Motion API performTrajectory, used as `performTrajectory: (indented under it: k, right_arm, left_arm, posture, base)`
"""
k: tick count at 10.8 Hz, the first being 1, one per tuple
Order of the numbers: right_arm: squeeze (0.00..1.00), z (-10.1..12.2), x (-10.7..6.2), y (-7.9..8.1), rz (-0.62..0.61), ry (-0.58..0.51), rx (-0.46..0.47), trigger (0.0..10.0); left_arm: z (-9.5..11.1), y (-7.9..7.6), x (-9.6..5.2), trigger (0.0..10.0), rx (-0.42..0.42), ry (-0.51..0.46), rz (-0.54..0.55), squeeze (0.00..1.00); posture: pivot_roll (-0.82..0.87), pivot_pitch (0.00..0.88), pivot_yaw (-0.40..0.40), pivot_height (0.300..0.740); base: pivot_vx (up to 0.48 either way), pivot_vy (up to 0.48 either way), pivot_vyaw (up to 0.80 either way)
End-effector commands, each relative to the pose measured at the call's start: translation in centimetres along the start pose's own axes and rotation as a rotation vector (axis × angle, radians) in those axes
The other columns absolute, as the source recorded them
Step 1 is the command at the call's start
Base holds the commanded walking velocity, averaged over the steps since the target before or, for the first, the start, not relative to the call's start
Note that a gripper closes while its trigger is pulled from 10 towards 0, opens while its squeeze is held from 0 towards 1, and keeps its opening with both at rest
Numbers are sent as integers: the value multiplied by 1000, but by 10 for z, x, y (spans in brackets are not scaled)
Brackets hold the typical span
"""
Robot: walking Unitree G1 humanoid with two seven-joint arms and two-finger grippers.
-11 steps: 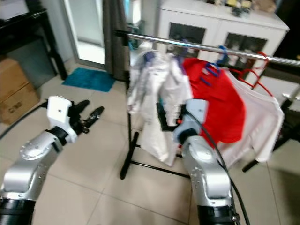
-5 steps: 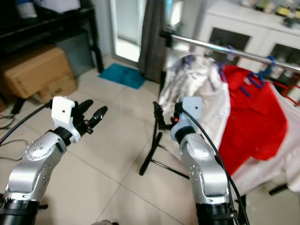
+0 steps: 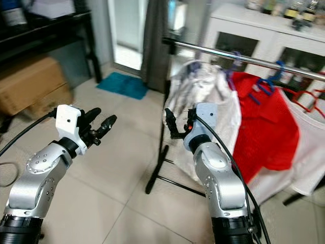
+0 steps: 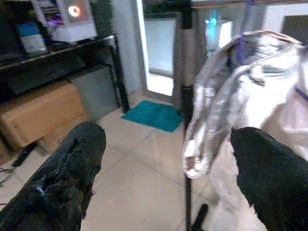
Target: Hang hanger
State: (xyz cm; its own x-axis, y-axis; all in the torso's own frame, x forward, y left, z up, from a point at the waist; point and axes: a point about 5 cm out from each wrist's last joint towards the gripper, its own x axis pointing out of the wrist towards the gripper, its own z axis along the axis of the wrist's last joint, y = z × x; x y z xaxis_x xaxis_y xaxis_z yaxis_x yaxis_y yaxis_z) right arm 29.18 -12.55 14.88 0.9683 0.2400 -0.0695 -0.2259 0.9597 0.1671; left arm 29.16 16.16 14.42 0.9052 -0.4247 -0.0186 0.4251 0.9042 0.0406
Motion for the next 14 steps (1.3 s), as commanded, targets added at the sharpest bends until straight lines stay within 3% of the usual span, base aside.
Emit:
performTrajectory:
  k: [1,4,6,12,14]
  right_arm:
    - [1000,0,0,0,-5,-2,3,10000]
    - [1000,0,2,-1,-1,3,-33,10000]
    - [1000,0,3,0,-2,3,-42,10000]
    - [1000,9,4,-8,-32,-10,-97,10000]
    - [1000,11,3,-8,-36,-6,-98,10000]
  left_arm:
    - [2,1,2,10000,18,-2,-4,0]
    - [4,-4,3,10000,21,-4,-36,0]
    - [3,-1,3,10000,26,-4,-25,0]
    - [4,-8,6,10000,40,-11,-79,0]
    - [5,-8,7,10000,41,-12,-89,0]
  posture:
    - [-105,0,-36,740]
    - [-98,0,-32,740]
    - [-101,0,-37,740]
    - [-100,0,-38,740]
    - [-102,0,-37,740]
  base:
    - [349,0,0]
    - [355,0,0]
    - [390,0,697]
    - [391,0,0]
    - [390,0,-481]
